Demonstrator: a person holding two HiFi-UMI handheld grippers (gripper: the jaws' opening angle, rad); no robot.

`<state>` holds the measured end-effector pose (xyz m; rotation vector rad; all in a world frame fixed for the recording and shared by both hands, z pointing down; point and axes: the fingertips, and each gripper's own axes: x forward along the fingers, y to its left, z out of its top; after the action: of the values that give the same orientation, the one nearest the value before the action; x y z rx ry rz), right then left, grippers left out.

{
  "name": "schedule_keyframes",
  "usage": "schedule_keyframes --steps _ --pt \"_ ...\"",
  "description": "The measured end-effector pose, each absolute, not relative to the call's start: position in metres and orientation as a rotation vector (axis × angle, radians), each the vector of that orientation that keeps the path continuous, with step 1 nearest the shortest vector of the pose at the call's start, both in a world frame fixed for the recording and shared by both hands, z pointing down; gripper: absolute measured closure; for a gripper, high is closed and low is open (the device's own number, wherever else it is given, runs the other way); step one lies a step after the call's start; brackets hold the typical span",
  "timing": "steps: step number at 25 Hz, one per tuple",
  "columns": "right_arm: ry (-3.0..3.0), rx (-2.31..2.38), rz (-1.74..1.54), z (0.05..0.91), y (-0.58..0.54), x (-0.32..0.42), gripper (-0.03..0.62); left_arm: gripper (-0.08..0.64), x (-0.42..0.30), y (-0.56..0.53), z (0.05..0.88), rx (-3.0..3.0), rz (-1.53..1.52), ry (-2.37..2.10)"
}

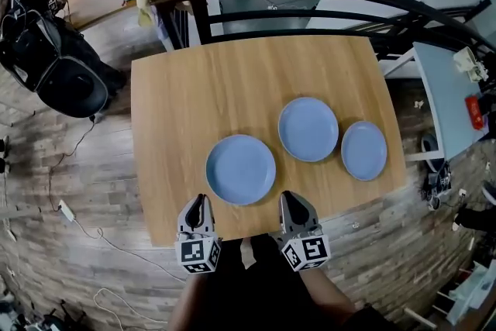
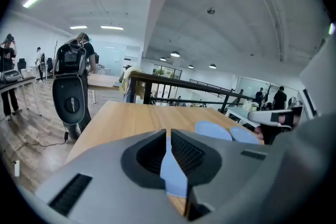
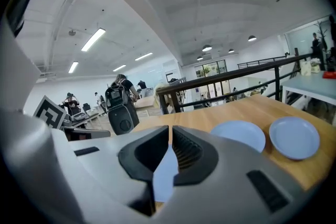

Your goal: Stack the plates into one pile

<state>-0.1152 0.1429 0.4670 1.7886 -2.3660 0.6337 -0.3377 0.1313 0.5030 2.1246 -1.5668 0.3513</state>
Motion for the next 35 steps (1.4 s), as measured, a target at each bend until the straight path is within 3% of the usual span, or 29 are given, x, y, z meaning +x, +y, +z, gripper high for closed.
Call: schedule_keyframes --steps 8,12,15,17,35 --pt "-2.199 1.827 0.719 0.539 0.114 -0.114 0.557 0.528 -0.350 0.096 0.589 2.044 0.477 -1.431" --pt "-2.127 1.828 0.774 0.572 0.109 -0.113 0.555 0.449 -0.352 0.090 0.619 2.006 0.505 -1.360" --pt "-2.070 1.818 0.818 0.596 0.107 -0.111 0.546 0.431 -0.349 0.087 0.636 1.993 0.531 -1.314" --pt "-2.029 1.812 0.854 0.611 0.106 -0.109 0.485 0.425 -0.347 0.085 0.648 1.986 0.554 -1.280" --pt "-1.800 1.830 1.056 0.685 0.123 -0.097 0.480 0.413 -0.344 0.088 0.696 1.943 0.628 -1.128"
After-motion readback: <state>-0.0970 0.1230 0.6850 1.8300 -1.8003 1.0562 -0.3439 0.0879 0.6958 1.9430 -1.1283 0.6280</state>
